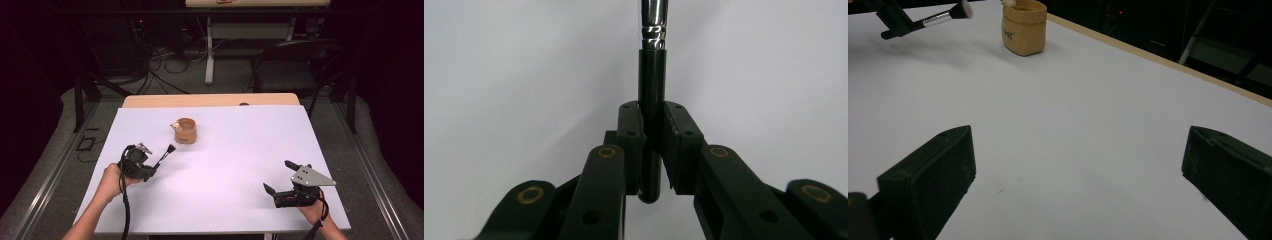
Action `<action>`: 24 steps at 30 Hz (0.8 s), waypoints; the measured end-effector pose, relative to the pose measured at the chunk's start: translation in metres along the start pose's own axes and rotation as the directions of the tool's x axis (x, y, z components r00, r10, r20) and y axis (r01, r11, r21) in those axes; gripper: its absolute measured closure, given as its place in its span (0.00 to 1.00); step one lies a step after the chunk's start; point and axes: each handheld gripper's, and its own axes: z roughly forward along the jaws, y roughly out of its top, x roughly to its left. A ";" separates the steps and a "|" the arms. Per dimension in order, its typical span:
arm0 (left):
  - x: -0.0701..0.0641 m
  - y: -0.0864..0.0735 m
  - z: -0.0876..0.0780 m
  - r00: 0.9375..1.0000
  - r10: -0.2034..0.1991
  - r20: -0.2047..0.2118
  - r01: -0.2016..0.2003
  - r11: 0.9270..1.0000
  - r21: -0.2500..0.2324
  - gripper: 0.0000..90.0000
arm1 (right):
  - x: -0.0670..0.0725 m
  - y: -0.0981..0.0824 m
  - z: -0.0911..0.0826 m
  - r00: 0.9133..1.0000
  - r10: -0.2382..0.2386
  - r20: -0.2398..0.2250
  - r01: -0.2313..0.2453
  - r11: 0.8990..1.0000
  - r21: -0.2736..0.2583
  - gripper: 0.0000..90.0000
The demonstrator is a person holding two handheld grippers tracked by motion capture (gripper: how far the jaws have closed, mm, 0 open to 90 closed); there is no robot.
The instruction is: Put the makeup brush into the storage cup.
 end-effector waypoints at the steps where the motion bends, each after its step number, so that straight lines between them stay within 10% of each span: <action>1: 0.000 -0.001 0.001 1.000 0.008 -0.012 -0.008 1.000 -0.022 0.88 | 0.000 0.000 0.000 1.000 -0.001 0.001 0.001 1.000 0.001 0.00; 24: -0.007 -0.008 0.004 0.998 -0.030 -0.056 0.016 0.971 -0.238 0.88 | 0.000 0.000 0.000 1.000 0.000 0.000 0.000 1.000 -0.012 0.00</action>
